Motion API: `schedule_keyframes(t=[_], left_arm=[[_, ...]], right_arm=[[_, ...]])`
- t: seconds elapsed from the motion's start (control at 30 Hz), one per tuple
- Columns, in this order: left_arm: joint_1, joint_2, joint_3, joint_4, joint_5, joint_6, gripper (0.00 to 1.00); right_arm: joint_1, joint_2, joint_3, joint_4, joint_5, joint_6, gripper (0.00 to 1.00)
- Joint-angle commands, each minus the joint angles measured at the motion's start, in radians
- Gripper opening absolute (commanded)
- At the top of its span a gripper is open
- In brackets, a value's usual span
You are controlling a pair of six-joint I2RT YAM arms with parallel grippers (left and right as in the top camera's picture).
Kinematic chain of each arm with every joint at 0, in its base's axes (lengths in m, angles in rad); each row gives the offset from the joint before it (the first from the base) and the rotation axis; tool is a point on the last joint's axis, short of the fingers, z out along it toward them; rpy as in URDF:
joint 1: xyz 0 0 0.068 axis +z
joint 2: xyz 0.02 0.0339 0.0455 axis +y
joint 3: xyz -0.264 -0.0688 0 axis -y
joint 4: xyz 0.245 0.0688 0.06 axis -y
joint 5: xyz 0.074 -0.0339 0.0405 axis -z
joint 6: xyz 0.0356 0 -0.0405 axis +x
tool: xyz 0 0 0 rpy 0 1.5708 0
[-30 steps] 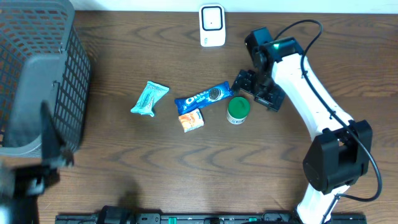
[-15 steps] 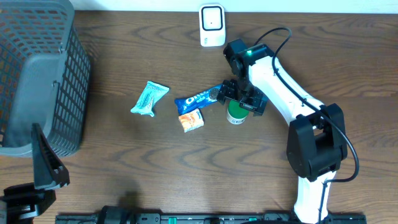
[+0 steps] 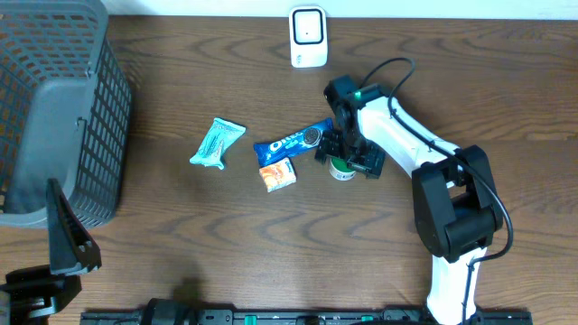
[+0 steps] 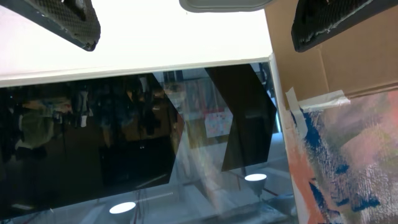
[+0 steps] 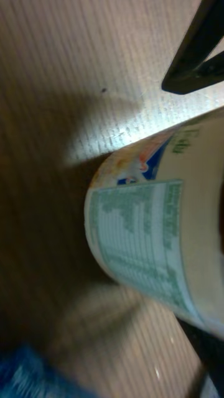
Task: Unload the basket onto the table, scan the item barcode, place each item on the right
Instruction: 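Lower the right gripper, grasp the green-capped jar and lift it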
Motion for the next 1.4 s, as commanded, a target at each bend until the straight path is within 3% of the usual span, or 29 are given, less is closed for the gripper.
schedule_keyframes(t=[0.0, 0.2, 0.43, 0.87, 1.1, 1.37], left_arm=[[0.003, -0.005, -0.004, 0.013, 0.0, 0.002, 0.98], [0.003, -0.005, -0.004, 0.017, 0.0, 0.002, 0.98], [0.003, -0.005, -0.004, 0.019, 0.0, 0.002, 0.98], [0.003, -0.005, -0.004, 0.019, 0.0, 0.001, 0.98], [0.003, -0.005, -0.004, 0.019, 0.001, 0.001, 0.98], [0.003, -0.005, -0.004, 0.02, 0.001, 0.001, 0.98]], right_arm=[[0.009, 0.021, -0.049, 0.029, 0.002, -0.01, 0.95], [0.009, 0.021, -0.123, 0.123, 0.002, -0.008, 0.59], [-0.001, 0.02, -0.074, 0.055, -0.121, -0.063, 0.43], [-0.043, 0.02, 0.283, -0.496, -0.302, -0.269, 0.49], [-0.042, 0.02, 0.306, -0.61, -0.542, -0.51, 0.49], [-0.039, 0.02, 0.305, -0.655, -0.543, -0.556, 0.49]])
